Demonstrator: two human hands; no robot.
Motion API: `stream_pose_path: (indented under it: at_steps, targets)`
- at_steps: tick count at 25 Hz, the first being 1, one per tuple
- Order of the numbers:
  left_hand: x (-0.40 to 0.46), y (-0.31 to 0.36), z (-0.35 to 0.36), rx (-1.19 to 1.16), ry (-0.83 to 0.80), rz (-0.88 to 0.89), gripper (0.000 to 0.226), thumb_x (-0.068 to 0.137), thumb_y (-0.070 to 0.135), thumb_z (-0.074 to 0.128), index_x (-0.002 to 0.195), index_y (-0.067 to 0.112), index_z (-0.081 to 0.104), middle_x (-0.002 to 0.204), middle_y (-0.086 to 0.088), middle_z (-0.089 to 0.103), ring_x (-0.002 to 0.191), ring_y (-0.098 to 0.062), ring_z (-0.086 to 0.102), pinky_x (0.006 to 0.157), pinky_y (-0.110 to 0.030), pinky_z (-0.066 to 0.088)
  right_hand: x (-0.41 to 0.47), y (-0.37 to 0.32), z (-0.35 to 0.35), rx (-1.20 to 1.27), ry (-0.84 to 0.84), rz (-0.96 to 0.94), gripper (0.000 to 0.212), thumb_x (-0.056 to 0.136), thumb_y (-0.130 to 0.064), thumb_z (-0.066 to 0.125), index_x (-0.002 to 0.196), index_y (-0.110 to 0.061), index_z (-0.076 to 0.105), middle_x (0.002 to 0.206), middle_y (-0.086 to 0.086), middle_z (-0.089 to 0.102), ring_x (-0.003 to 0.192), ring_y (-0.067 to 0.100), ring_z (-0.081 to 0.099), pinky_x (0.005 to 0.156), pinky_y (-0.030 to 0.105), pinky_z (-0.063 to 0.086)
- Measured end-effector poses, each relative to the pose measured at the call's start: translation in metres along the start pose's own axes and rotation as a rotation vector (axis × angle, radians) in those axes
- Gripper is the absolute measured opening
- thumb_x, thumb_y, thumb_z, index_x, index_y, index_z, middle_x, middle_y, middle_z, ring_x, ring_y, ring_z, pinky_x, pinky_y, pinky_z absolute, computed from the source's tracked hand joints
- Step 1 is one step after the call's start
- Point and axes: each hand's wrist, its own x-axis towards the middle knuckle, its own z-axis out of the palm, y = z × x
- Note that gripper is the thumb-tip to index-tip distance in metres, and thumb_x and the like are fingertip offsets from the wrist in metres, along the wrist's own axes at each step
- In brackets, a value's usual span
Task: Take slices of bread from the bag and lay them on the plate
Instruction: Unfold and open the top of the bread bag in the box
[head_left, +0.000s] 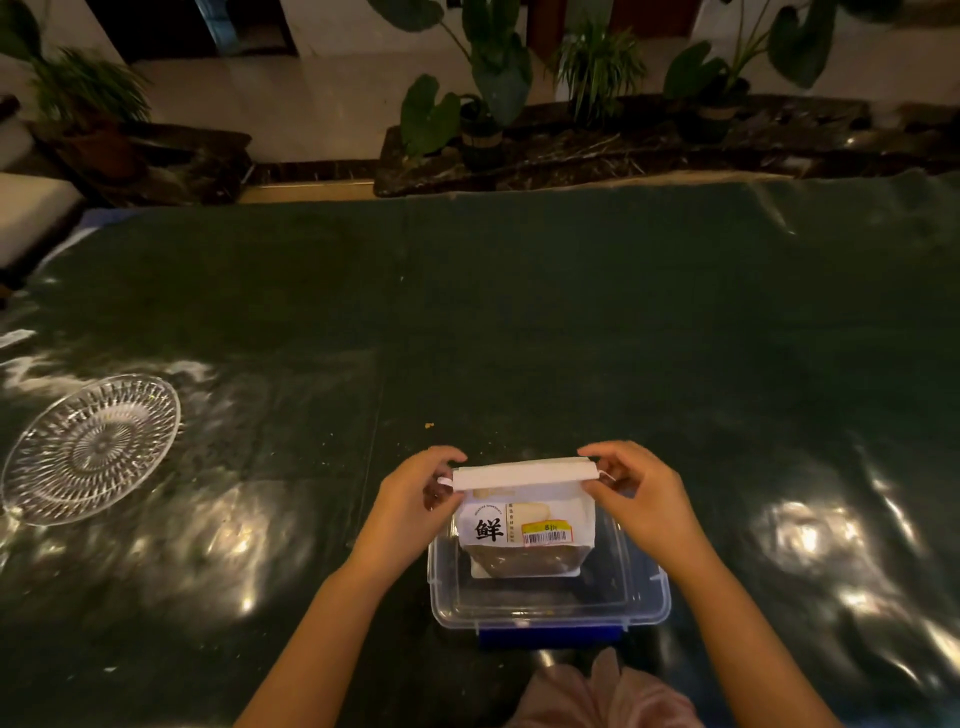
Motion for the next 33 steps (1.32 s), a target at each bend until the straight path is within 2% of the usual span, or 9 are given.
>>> stream_pose_path:
  at_steps: [4,9,13,15,20,26,28,30,33]
  targets:
    - [0.004,0.007,-0.005,-0.031,0.065,0.074,0.016,0.077,0.012,0.07,0.087,0.024,0.072,0.081,0.014,0.062,0.08,0.0,0.06,0.069,-0.012,0.049,0.003,-0.004,-0.005,0.018,-0.012,0.03,0.014,0.079,-0.015,0.067,0.082,-0.028,0.065,0.091,-0.007,0.062,0.086,0.009,0.06,0.071,0.019,0.049]
    - [0.014,0.015,-0.01,-0.143,-0.016,-0.147,0.011,0.08,0.02,0.068,0.077,0.031,0.069,0.06,0.012,0.067,0.052,0.0,0.058,0.052,-0.014,0.046,0.016,-0.012,-0.001,0.061,-0.06,0.163,0.01,0.086,-0.022,0.059,0.078,-0.019,0.063,0.081,-0.001,0.065,0.082,0.018,0.063,0.07,0.028,0.051]
    - [0.01,0.015,-0.012,0.113,-0.028,0.038,0.047,0.073,0.026,0.074,0.114,0.036,0.055,0.096,0.021,0.052,0.078,0.002,0.055,0.062,-0.012,0.047,0.021,-0.017,0.003,0.081,-0.062,0.222,0.021,0.088,-0.024,0.055,0.07,-0.014,0.062,0.079,0.008,0.065,0.08,0.023,0.062,0.069,0.031,0.05]
    - [0.011,0.019,-0.013,0.158,0.001,0.131,0.042,0.074,0.023,0.073,0.112,0.032,0.056,0.103,0.023,0.047,0.087,0.003,0.053,0.068,-0.012,0.046,0.021,-0.019,0.004,0.088,-0.07,0.255,0.024,0.088,-0.025,0.056,0.067,-0.014,0.061,0.078,0.009,0.065,0.079,0.022,0.062,0.068,0.03,0.05]
    - [0.012,0.021,-0.016,0.007,0.017,0.078,0.008,0.079,0.02,0.068,0.085,0.025,0.071,0.081,0.015,0.065,0.08,0.002,0.061,0.067,-0.012,0.049,0.018,-0.023,0.003,0.152,-0.056,0.267,0.016,0.087,-0.025,0.057,0.073,-0.02,0.063,0.082,0.0,0.064,0.08,0.012,0.06,0.061,0.02,0.045]
    - [0.018,0.026,-0.011,-0.159,0.006,-0.13,0.013,0.082,0.021,0.065,0.075,0.031,0.067,0.076,0.011,0.068,0.072,0.003,0.064,0.059,-0.012,0.045,0.011,-0.026,0.001,0.219,-0.081,0.029,0.021,0.078,-0.017,0.068,0.081,-0.038,0.067,0.091,-0.015,0.067,0.085,-0.001,0.063,0.059,0.012,0.052]
    - [0.016,0.025,-0.011,-0.14,0.005,-0.107,0.016,0.08,0.02,0.068,0.088,0.035,0.065,0.082,0.012,0.066,0.076,0.0,0.063,0.061,-0.012,0.046,0.013,-0.026,0.004,0.21,-0.043,0.03,0.022,0.078,-0.015,0.068,0.074,-0.036,0.068,0.086,-0.013,0.067,0.082,0.005,0.065,0.057,0.013,0.052]
    - [0.012,0.026,-0.01,-0.059,-0.034,-0.026,0.041,0.076,0.02,0.072,0.106,0.041,0.056,0.089,0.017,0.06,0.085,0.0,0.06,0.065,-0.012,0.049,0.018,-0.026,0.006,0.197,-0.005,0.054,0.022,0.079,-0.014,0.067,0.076,-0.036,0.065,0.089,-0.014,0.065,0.086,0.009,0.062,0.065,0.016,0.051]
    - [0.012,0.031,-0.011,0.037,0.022,0.168,0.034,0.076,0.019,0.071,0.099,0.041,0.058,0.086,0.026,0.058,0.089,0.006,0.058,0.07,-0.006,0.048,0.022,-0.026,0.01,0.125,0.0,0.08,0.02,0.082,-0.016,0.064,0.088,-0.035,0.061,0.101,-0.016,0.057,0.097,0.004,0.049,0.083,0.022,0.043]
